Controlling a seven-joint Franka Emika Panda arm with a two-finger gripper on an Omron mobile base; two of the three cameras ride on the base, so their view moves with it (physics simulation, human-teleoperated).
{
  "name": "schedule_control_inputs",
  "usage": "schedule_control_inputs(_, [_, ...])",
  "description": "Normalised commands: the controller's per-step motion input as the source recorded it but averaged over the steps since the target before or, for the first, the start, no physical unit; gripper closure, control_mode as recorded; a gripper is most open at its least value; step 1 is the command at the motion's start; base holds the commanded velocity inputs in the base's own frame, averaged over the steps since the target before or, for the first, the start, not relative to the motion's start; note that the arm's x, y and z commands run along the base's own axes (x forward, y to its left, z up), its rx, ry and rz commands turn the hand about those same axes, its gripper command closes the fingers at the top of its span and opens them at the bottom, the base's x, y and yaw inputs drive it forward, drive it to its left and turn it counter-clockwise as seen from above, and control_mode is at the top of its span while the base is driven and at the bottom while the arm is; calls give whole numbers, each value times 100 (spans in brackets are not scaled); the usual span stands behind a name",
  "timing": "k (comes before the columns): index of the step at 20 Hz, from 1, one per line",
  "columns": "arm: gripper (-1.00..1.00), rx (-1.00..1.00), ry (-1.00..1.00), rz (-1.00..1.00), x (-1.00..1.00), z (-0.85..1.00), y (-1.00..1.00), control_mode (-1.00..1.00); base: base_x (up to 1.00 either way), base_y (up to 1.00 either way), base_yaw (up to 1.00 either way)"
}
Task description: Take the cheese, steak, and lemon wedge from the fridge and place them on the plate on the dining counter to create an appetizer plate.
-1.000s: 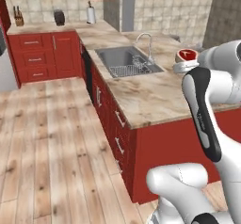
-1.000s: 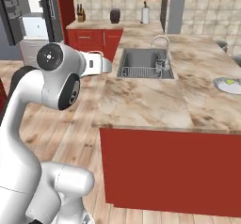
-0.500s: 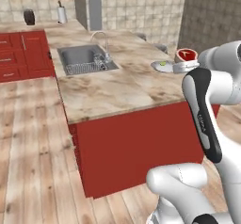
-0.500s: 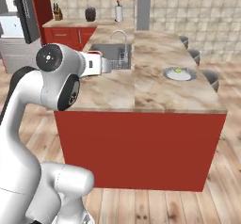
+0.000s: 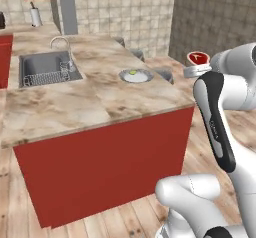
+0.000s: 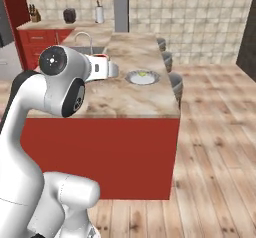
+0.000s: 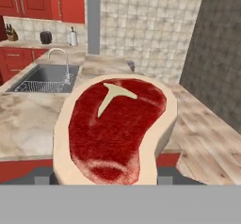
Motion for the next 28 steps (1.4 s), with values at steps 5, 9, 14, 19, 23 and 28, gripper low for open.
schedule_control_inputs(5, [100, 0, 0, 0, 0, 0, 0, 100, 19, -100, 0])
schedule_control_inputs(9, [100, 0, 0, 0, 0, 0, 0, 100, 35, -100, 20])
schedule_control_inputs(14, [100, 0, 0, 0, 0, 0, 0, 100, 37, -100, 35])
schedule_control_inputs(19, [100, 0, 0, 0, 0, 0, 0, 100, 34, -100, 46])
schedule_control_inputs(23, [100, 0, 0, 0, 0, 0, 0, 100, 41, -100, 48])
schedule_control_inputs(28, [100, 0, 0, 0, 0, 0, 0, 100, 66, -100, 47])
